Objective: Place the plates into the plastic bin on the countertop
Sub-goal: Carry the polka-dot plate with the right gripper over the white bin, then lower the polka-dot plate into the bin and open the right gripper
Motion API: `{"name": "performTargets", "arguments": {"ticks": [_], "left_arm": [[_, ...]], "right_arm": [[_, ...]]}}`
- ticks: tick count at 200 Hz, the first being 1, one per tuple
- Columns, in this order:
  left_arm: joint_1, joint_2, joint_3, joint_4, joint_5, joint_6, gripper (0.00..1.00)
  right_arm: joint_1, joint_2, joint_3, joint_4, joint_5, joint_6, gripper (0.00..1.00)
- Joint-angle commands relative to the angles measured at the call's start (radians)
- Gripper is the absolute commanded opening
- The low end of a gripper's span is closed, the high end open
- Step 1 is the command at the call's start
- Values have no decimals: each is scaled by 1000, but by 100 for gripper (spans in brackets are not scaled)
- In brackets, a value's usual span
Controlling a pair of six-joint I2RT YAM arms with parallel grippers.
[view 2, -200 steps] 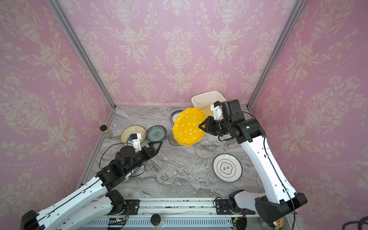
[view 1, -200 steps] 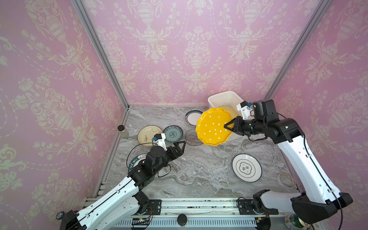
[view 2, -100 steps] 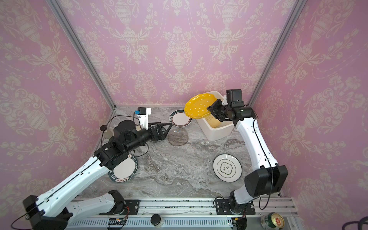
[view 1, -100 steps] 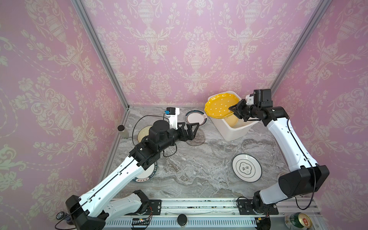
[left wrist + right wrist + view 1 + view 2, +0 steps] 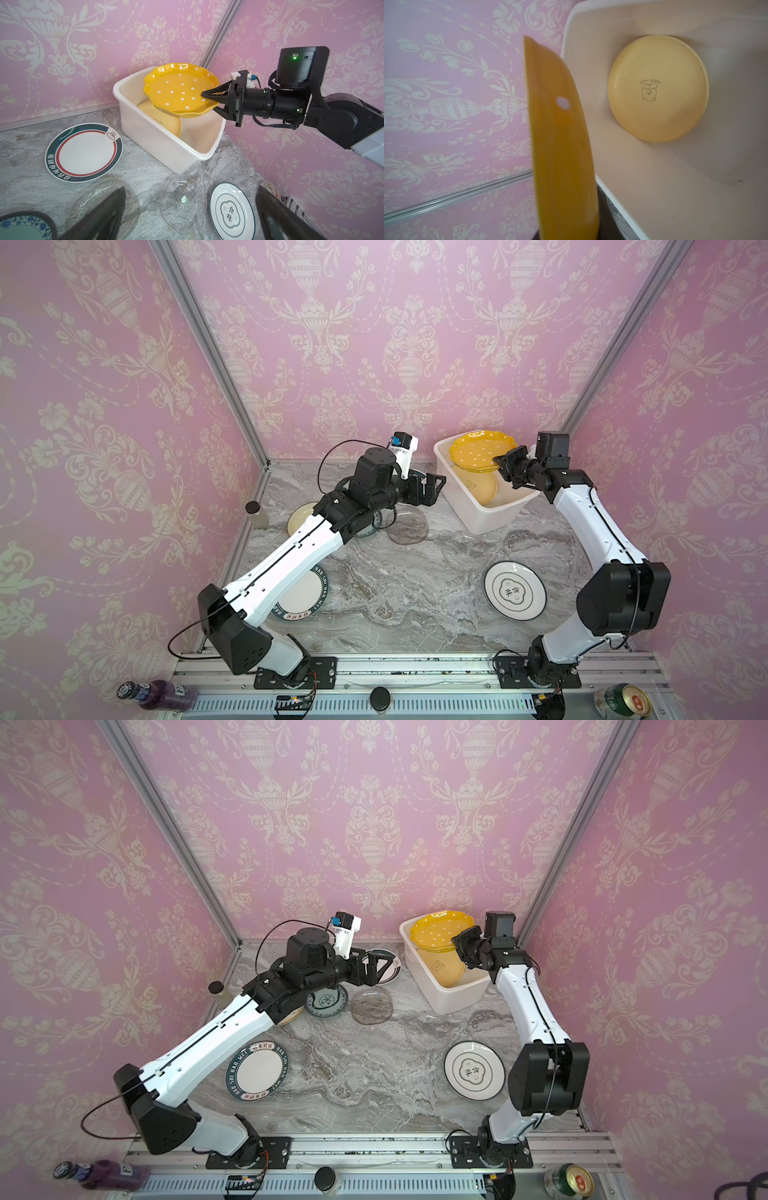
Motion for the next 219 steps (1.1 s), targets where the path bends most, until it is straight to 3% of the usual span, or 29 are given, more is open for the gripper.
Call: {"name": "performTargets", "arguments": {"ticks": [1,104,219], "left_arm": [[7,11,54,-61,35,37,99],[5,52,76,-77,31,29,99],[4,128,99,-84,79,24,99]], "right_arm": [[2,1,-4,187,11,27,12],[-14,146,51,119,99,-24,11],[-14,297,48,231,117,-16,12]]}}
